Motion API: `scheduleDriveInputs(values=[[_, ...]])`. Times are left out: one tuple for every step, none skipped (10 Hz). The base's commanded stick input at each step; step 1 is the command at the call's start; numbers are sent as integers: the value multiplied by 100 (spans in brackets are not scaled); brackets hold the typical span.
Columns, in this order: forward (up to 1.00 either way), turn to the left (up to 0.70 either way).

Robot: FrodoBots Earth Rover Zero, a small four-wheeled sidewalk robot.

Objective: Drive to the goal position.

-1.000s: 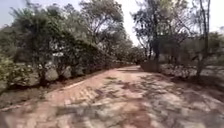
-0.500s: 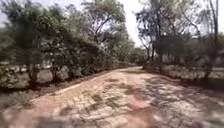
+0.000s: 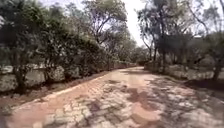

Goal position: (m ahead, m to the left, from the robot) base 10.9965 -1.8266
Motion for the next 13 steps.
scheduleDriveInputs(values=[[70,0],[70,0],[70,0],[70,0],[70,0],[70,0],[70,0],[70,-33],[70,-30],[70,-21],[70,-6],[70,0],[70,0]])
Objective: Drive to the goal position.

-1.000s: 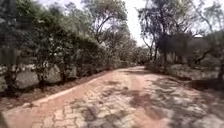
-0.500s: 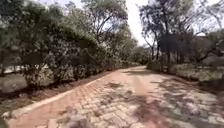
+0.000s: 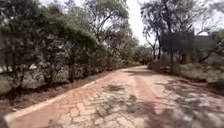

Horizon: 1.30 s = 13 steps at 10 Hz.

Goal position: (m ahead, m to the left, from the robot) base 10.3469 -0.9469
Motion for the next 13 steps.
scheduleDriveInputs(values=[[70,0],[70,0],[70,0],[70,0],[70,0],[70,0],[70,0],[70,0],[70,0],[70,0],[70,0],[70,0],[70,0]])
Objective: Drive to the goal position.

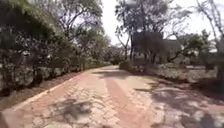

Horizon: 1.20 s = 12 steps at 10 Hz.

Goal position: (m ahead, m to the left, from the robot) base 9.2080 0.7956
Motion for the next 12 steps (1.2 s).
scheduleDriveInputs(values=[[70,0],[70,0],[70,0],[70,0],[70,0],[70,0],[70,0],[70,0],[70,0],[70,0],[70,17],[70,34]])
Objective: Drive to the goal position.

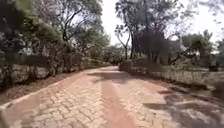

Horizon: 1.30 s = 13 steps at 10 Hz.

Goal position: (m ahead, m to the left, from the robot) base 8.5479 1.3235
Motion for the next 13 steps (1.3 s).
scheduleDriveInputs(values=[[70,18],[70,1],[70,0],[70,0],[70,0],[70,0],[70,0],[70,0],[70,0],[70,0],[70,0],[70,0],[70,0]])
